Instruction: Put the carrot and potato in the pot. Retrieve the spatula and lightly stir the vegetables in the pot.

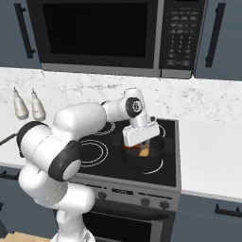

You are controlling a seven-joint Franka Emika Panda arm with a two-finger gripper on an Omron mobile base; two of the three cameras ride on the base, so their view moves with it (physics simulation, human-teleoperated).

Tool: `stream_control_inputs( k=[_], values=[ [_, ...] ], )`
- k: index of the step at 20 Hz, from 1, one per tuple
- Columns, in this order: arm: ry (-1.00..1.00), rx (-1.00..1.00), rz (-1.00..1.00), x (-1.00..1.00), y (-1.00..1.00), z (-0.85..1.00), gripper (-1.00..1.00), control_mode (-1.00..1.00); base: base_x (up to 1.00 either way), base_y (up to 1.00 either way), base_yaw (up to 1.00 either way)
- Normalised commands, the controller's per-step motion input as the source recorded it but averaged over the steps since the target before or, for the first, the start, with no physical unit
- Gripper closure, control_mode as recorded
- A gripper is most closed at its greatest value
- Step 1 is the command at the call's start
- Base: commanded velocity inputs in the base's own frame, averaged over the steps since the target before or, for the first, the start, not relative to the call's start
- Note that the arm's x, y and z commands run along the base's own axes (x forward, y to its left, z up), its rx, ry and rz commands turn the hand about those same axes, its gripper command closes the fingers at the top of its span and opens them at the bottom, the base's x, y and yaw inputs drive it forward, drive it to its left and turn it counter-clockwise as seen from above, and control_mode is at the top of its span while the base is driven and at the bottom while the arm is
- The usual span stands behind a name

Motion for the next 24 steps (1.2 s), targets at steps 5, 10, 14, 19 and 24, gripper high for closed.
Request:
stream_control_inputs(
  k=[5, 10, 14, 19, 24],
  values=[
    [0.0, 0.0, -0.06, 0.0, 0.0, -0.01, 1.0, -1.0, 0.0, 0.0, 0.0],
    [0.0, 0.0, -0.09, -0.01, 0.0, 0.0, -1.0, -1.0, 0.0, 0.0, 0.0],
    [-0.01, 0.0, -0.1, -0.15, 0.0, 0.33, -1.0, -1.0, 0.0, 0.0, 0.0],
    [-0.08, 0.0, -0.08, -0.51, 0.13, 0.52, -1.0, -1.0, 0.0, 0.0, 0.0],
    [-0.18, 0.0, -0.04, -0.85, 0.71, 0.34, -1.0, -1.0, 0.0, 0.0, 0.0]
  ],
)
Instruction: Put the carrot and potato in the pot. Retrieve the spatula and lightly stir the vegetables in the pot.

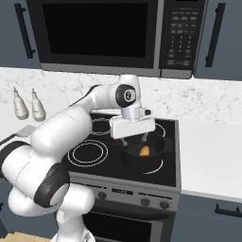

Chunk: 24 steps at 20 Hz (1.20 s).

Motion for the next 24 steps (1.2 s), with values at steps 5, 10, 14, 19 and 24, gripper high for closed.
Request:
stream_control_inputs(
  k=[5, 10, 14, 19, 24],
  values=[
    [-0.22, 0.0, -0.06, -0.71, 1.0, 0.0, -1.0, -1.0, 0.0, 0.0, 0.0],
    [-0.21, 0.0, -0.08, -0.56, 1.0, 0.04, -1.0, -1.0, 0.0, 0.0, 0.0],
    [-0.23, 0.0, -0.11, -0.45, 1.0, 0.06, -1.0, -1.0, 0.0, 0.0, 0.0],
    [-0.19, 0.0, -0.25, 0.01, 1.0, 0.0, -1.0, -1.0, 0.0, 0.0, 0.0],
    [-0.1, 0.01, -0.27, 0.03, 1.0, 0.0, -1.0, -1.0, 0.0, 0.0, 0.0]
  ],
)
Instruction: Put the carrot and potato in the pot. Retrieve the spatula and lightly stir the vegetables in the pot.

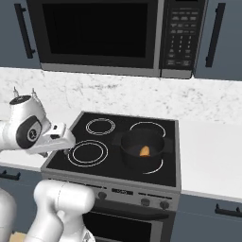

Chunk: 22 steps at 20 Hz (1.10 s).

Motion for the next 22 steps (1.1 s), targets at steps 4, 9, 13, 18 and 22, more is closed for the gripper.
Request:
stream_control_inputs(
  k=[4, 9, 13, 18, 22],
  values=[
    [-0.03, 0.04, -0.27, 0.11, 1.0, 0.0, -1.0, -1.0, 0.0, 0.0, 0.0],
    [0.0, 0.12, -0.24, 0.34, 1.0, -0.01, -1.0, -1.0, 0.0, 0.0, 0.0],
    [0.01, 0.18, -0.16, 0.41, 1.0, -0.05, -1.0, -1.0, 0.0, 0.0, 0.0],
    [0.07, 0.16, -0.05, 0.41, 1.0, -0.26, -1.0, -1.0, 0.0, 0.0, 0.0],
    [0.0, 0.07, 0.03, 0.53, 1.0, -0.32, -1.0, -1.0, 0.0, 0.0, 0.0]
  ],
)
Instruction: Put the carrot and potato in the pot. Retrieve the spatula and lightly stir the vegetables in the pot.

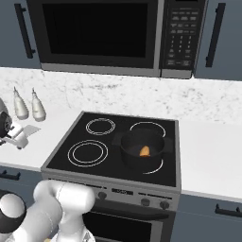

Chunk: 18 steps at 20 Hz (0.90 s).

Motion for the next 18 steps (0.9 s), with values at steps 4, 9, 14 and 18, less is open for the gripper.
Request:
stream_control_inputs(
  k=[4, 9, 14, 18],
  values=[
    [0.0, 0.01, 0.11, 0.37, 1.0, -0.27, -1.0, -1.0, 0.0, 0.0, 0.0],
    [0.05, 0.01, 0.05, 0.36, 0.89, -0.12, -1.0, -1.0, 0.0, 0.0, 0.0],
    [0.14, 0.06, 0.0, 0.38, 0.77, -0.05, -1.0, -1.0, 0.0, 0.0, 0.0],
    [0.15, 0.03, 0.0, 0.48, 0.53, -0.39, -1.0, -1.0, 0.0, 0.0, 0.0]
  ],
)
